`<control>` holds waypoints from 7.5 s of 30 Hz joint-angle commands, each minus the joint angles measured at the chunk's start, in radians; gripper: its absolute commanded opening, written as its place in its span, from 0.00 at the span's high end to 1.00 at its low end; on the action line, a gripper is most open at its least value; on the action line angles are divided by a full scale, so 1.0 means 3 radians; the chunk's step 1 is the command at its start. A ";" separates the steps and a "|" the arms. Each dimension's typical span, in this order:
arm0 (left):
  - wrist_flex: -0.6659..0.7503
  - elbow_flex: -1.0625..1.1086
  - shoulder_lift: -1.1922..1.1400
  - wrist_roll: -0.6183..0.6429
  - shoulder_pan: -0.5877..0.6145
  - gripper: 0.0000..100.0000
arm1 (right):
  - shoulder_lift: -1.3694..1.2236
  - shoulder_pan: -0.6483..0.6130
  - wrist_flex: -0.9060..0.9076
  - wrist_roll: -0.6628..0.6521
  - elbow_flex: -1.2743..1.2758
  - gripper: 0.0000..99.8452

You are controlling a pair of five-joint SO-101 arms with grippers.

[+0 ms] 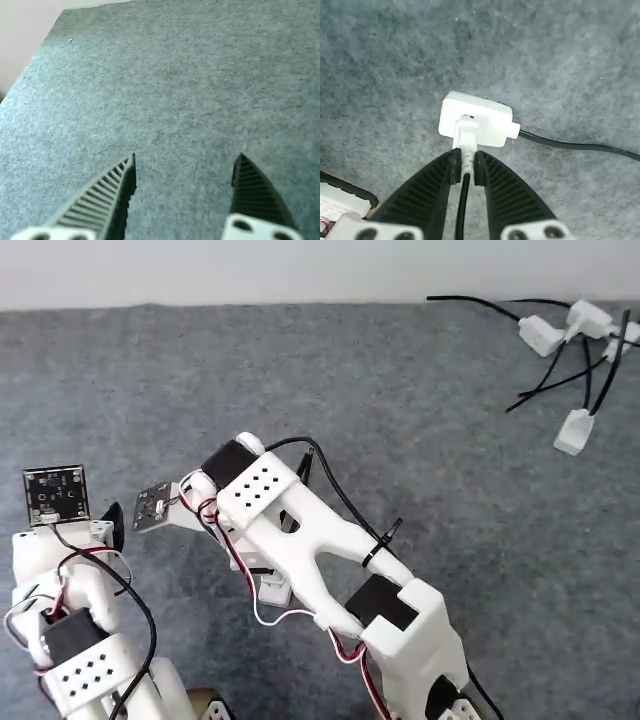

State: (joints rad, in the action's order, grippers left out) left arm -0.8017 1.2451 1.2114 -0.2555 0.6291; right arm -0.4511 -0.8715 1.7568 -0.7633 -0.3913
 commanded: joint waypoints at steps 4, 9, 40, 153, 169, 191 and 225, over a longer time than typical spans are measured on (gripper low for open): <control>0.0113 -0.0038 0.0036 0.0020 0.0020 0.69 | -0.0003 -0.0090 0.0110 0.0046 0.0169 0.99; 0.0113 -0.0038 0.0036 0.0020 0.0020 0.69 | 0.0003 -0.0090 0.0095 0.0046 0.0189 0.99; 0.0159 -0.0478 0.0036 0.0036 0.0522 0.69 | -0.0033 -0.0095 -0.0309 0.0128 0.0542 0.99; -0.1366 0.0923 0.1959 -0.0445 -0.2353 0.69 | 0.5490 0.2452 -0.1578 0.0542 0.4757 0.67; -0.1314 0.1460 0.2041 -0.0445 -0.2373 0.69 | 0.7475 0.2601 -0.1997 0.0563 0.6772 0.67; -0.1601 0.1460 0.2041 -0.0445 -0.2353 0.69 | 0.7541 0.2877 -0.1424 0.0537 0.6915 0.67; -0.1601 0.1460 0.2041 -0.0445 -0.2353 0.69 | 0.7541 0.2867 -0.1424 0.0537 0.6915 0.67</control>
State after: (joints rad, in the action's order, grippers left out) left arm -1.2774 1.6916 1.8021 -0.3767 -0.0783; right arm 1.8013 -0.0184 1.3226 -0.6053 1.6663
